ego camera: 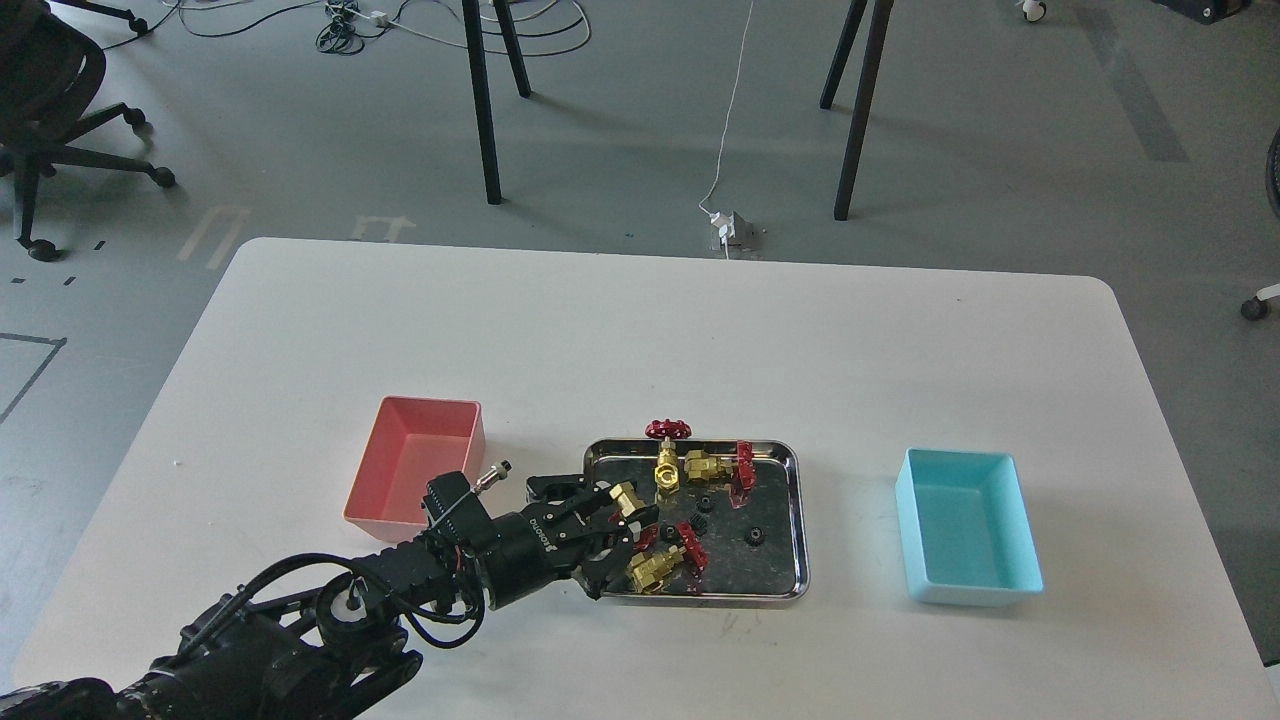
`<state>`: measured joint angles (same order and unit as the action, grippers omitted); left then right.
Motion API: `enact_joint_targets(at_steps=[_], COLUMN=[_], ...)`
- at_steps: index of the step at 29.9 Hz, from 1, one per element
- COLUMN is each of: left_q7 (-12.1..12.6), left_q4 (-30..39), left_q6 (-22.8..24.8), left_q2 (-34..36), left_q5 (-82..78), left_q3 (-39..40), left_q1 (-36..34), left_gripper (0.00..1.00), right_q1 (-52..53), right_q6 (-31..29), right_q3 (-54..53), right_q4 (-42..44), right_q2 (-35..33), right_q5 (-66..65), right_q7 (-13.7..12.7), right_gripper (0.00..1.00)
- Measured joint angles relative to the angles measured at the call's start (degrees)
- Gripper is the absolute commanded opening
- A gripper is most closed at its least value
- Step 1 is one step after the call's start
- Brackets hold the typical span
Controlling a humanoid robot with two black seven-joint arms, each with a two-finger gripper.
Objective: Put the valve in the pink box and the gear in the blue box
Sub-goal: 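Carry the valve with the left gripper into the pink box and release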
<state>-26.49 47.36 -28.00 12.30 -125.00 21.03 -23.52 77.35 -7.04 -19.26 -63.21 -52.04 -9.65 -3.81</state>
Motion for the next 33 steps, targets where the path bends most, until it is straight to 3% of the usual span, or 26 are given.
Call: enact_joint_targets(at_steps=[11,16,23,25,29,33], left_q7=[1.54,1.61,1.26,1.16,1.04,1.0], left_q4=[11.88,12.73,10.5,8.35,3.61,1.89], left_q6=[-0.03,-0.02,-0.01,0.0,0.0,0.0], left_q2=[17.8,24.66,26.2,25.58,22.73,21.44], left_q5=[9.74,10.53,10.56,10.51,10.51,10.77], left_q3=[4.06,3.93,3.14,3.0,2.92,2.92], left_q1=[-0.74,1.04,2.74,3.63,4.1,4.01], left_gripper=[0.14,0.14,0.16,0.2,0.43,0.57], right_q1=[0.26,0.34,0.43,0.43,0.44,0.37], right_q6=[-0.09,-0.09,-0.09,-0.09,0.14,0.99], right_q3=[0.0,-0.07,-0.09,-0.15,-0.19,-0.31], right_q4=[0.02,0.1,0.28,0.28,0.28,0.29], right_q2=[-0.05,-0.01,-0.03,-0.04,0.03,0.09], right_q5=[-0.01,-0.02,-0.02,-0.03,-0.02,-0.02], right_q7=[-0.01,-0.03,-0.04,-0.05,-0.05,-0.05], right_gripper=[0.99,0.99,0.99,0.99,0.99,0.99])
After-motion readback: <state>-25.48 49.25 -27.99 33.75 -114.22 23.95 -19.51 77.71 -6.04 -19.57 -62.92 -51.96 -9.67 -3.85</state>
